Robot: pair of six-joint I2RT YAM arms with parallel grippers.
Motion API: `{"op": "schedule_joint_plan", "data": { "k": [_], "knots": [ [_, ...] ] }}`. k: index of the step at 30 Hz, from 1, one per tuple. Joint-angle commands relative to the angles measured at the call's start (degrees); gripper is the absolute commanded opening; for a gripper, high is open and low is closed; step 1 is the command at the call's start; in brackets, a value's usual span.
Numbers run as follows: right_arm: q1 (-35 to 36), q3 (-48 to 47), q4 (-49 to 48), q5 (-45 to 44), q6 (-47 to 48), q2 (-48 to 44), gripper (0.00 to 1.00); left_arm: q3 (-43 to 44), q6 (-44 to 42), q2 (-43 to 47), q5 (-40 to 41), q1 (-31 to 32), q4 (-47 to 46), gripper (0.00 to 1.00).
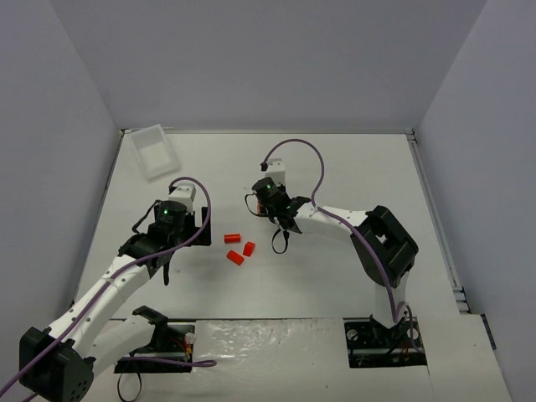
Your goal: Build the wood block tower
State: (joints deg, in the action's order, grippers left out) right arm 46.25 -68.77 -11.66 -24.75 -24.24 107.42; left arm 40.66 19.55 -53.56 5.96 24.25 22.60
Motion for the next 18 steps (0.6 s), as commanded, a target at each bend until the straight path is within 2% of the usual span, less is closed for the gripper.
{"op": "schedule_joint_plan", "data": {
  "k": [1, 13, 18],
  "knots": [
    [0.76, -2.19, -2.75, -3.36, 0.49, -5.68, 0.27, 1.06, -0.74, 0.74, -0.4, -0.43, -2.91, 0.96],
    [1.04, 0.1, -2.67, -4.95, 1.75, -12.8, 0.32, 0.91, 0.12, 0.47, -2.25, -0.35, -3.44, 0.96],
    [0.95, 3.14, -2.28, -4.7, 1.66, -19.32, 0.37, 0.33, 7.32, 0.28, -4.98, 1.23, -1.76, 0.96]
  ]
}}
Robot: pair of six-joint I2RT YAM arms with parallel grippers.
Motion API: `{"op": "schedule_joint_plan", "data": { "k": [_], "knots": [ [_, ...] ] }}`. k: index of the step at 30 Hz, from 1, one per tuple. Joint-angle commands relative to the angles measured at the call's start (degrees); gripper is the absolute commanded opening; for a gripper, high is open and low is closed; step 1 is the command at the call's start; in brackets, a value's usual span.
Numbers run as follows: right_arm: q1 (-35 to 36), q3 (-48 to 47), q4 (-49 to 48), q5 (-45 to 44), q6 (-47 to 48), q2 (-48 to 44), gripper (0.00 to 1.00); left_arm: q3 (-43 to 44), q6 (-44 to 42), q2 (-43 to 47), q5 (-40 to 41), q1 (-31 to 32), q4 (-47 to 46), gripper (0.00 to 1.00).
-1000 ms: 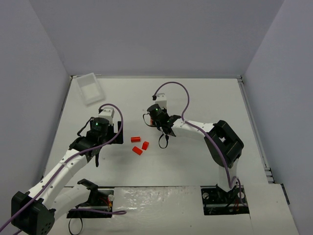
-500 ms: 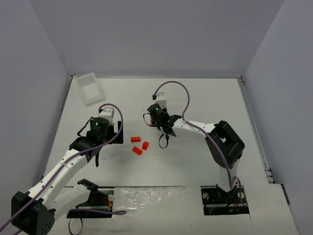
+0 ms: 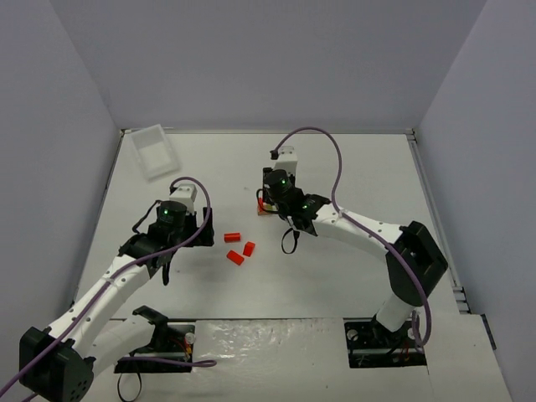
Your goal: Build the wood block tower
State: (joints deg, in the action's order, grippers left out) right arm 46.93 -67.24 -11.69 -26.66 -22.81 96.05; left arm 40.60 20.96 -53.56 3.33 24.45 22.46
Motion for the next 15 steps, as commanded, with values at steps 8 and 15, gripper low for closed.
{"op": "schedule_joint_plan", "data": {
  "k": [8, 15],
  "knots": [
    [-0.26, 8.0, 0.96, -2.42, -0.57, -18.39, 0.45, -0.26, 25.89, -4.18, 1.5, 12.05, 0.21, 0.95],
    [-3.9, 12.92, 4.45, 4.67, -2.52, -23.91, 0.47, 1.59, 35.34, -12.57, 4.07, 16.37, 0.76, 0.95]
  ]
}}
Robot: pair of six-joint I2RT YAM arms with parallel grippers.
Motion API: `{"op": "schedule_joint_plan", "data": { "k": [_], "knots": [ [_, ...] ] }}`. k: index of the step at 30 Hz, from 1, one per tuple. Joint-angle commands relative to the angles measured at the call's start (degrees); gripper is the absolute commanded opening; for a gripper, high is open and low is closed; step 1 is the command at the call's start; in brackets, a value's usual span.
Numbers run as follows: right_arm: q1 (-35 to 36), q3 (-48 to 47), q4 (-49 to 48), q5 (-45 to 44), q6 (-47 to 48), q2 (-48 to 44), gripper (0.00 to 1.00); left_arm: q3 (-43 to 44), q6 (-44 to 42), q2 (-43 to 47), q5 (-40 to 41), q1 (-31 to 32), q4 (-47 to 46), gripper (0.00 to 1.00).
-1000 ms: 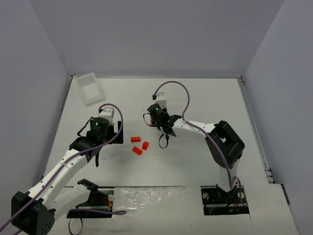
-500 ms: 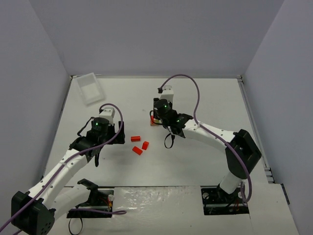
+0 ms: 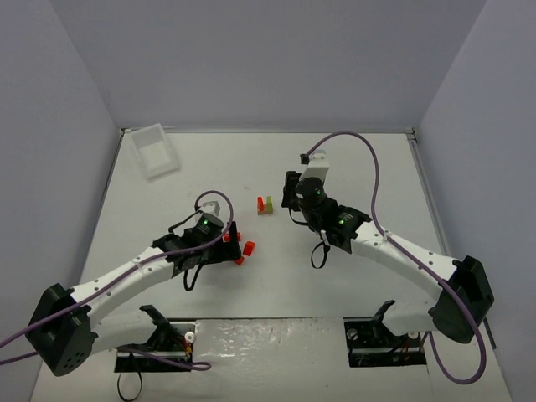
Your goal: Build the wood block tower
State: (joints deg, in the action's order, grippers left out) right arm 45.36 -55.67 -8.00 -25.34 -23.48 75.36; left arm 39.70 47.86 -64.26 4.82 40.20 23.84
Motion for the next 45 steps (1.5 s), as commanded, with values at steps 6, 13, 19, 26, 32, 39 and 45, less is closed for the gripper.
{"op": "schedule_joint_plan", "data": {
  "k": [6, 13, 19, 26, 32, 39, 45],
  "knots": [
    [-4.65, 3.19, 2.8, 8.43, -2.09, -5.14, 0.57, 4.57, 10.42, -3.14, 5.36, 1.55, -0.11, 0.94],
    [-5.42, -1.26, 3.51, 15.84, -1.9, 0.61, 0.7, 9.34, 6.31, -1.89, 9.98, 1.48, 4.42, 0.94],
    [-2.51, -9.99, 3.55, 13.63, -2.37, 11.68, 0.77, 8.62, 1.7, 4.41, 12.99, -0.84, 9.37, 0.94],
    [-0.02, -15.77, 3.78, 7.55, -6.51, 21.12, 0.86, 5.85, -5.52, 14.27, 8.17, -12.34, 14.24, 0.95],
    [1.04, -18.51, 4.94, 3.42, -8.6, 26.79, 0.9, 6.15, -13.45, 16.32, 5.37, -18.14, 16.11, 0.95],
    [1.02, -20.45, 5.01, 1.87, -10.09, 31.28, 0.89, 6.37, -18.29, 13.68, 4.72, -19.17, 15.47, 0.95],
    [1.04, -21.94, 5.01, 1.52, -10.8, 34.17, 0.88, 4.49, -20.7, 13.54, 4.93, -19.19, 13.06, 0.95]
  ]
}}
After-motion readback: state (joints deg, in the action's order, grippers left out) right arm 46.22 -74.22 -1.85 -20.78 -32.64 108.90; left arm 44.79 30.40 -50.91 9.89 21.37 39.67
